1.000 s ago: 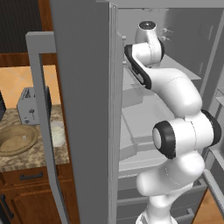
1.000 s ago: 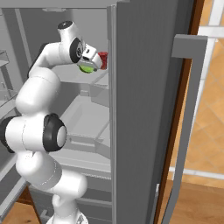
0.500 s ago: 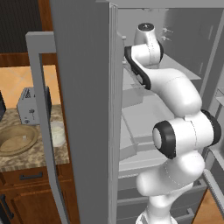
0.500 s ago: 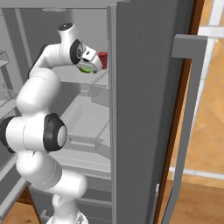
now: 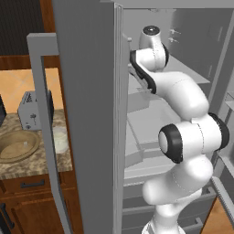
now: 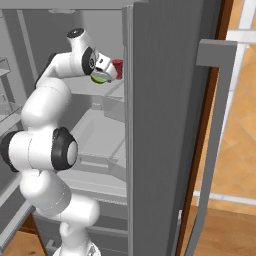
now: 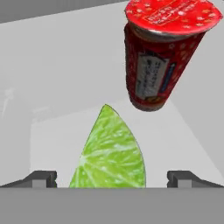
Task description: Grab a lemon wedge from the fridge and one ice cube from the ice bowl, and put them in the glass of lemonade.
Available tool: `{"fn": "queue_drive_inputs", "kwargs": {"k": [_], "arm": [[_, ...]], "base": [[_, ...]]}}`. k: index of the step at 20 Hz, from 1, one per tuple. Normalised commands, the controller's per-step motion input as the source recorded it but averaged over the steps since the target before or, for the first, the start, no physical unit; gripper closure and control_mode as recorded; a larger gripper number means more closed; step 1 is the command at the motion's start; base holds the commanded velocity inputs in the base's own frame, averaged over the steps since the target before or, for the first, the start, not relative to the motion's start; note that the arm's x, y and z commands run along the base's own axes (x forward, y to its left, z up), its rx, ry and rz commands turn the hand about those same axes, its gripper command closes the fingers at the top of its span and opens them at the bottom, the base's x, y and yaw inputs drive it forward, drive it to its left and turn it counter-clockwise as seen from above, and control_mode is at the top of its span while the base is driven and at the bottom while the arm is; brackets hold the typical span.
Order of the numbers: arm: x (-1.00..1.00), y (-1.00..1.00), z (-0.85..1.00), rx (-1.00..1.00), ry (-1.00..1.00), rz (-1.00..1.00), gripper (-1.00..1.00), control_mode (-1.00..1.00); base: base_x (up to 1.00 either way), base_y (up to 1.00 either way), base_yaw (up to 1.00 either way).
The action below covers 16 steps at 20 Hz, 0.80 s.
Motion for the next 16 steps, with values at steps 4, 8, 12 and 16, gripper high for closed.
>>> {"fn": "queue_drive_inputs", "kwargs": {"k": [4, 8, 12, 16], "arm": [[0.01, 0.0, -0.45, 0.0, -0.02, 0.0, -1.0, -1.0], [0.0, 0.0, -0.32, 0.0, 0.0, 0.0, -1.0, -1.0], [0.0, 0.0, -0.18, 0.0, 0.0, 0.0, 1.0, -1.0], [-0.04, 0.0, -0.01, 0.0, 0.0, 0.0, 1.0, -1.0]], "base": [[0.0, 0.0, 0.0], [0.0, 0.0, 0.0], [0.0, 0.0, 0.0], [0.0, 0.0, 0.0]]}}
